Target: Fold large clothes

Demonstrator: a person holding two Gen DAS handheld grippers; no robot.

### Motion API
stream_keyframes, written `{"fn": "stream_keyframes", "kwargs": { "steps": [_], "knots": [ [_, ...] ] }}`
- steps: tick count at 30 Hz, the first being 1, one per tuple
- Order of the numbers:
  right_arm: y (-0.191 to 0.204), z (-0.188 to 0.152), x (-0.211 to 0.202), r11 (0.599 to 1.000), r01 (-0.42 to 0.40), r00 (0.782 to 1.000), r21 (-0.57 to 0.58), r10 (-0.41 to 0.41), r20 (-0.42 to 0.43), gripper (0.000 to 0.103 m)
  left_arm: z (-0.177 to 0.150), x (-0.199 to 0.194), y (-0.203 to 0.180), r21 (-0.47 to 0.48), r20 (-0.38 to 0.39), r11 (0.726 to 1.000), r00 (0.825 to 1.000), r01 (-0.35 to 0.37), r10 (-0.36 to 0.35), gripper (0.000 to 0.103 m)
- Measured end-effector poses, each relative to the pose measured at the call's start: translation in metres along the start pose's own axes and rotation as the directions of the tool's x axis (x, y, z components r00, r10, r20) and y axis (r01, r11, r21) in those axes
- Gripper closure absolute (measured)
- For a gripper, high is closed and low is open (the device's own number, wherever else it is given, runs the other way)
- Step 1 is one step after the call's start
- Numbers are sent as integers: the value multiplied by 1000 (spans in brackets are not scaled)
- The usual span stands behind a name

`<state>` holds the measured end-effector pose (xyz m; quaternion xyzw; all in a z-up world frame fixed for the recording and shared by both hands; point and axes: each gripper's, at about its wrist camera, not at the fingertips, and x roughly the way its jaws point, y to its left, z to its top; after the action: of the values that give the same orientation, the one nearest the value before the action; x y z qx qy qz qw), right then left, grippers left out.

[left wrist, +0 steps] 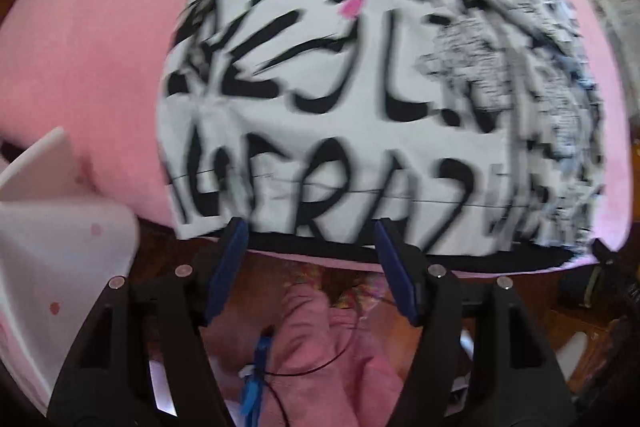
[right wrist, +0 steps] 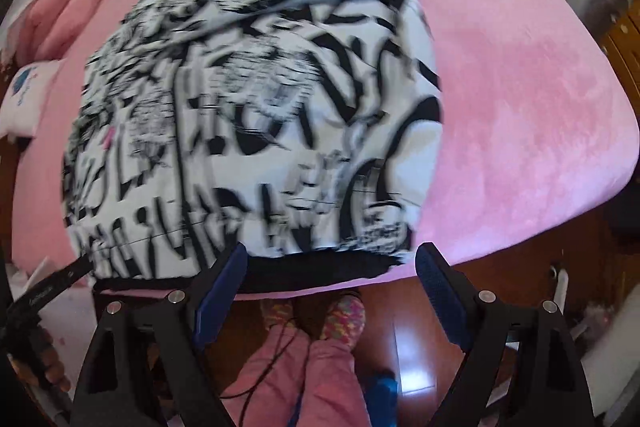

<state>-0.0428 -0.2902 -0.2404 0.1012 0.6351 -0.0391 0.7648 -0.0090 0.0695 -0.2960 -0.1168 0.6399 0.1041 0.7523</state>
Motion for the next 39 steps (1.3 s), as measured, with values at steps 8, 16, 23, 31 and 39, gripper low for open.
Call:
{"fn": "stream_keyframes", "kwargs": {
  "steps": [8, 16, 23, 31, 39],
  "knots": [
    [-77, 14, 36, 951, -88, 995, 297, 99, -24, 15, -9, 24, 59, -160, -48, 987, 999, -13, 5, 41],
    [-104, 13, 61, 807, -228, 959, 545, 283, -17, 20, -13, 29, 110, -376, -4, 912, 984, 165, -180, 41],
    [-62, 19, 69, 882, -207, 962, 422, 262, -75, 37, -1, 53, 147, -449, -24, 871, 972, 198, -233, 38],
    [-44, 32, 64, 927, -209, 964, 312, 249, -95, 66, 17, 95, 152, -493, -59, 827, 938, 271, -343, 29],
    [-32, 38, 49, 932, -276, 951, 235, 301, -77, 81, 41, 131, 161, -531, -118, 798, 907, 286, -404, 19]
  ]
}}
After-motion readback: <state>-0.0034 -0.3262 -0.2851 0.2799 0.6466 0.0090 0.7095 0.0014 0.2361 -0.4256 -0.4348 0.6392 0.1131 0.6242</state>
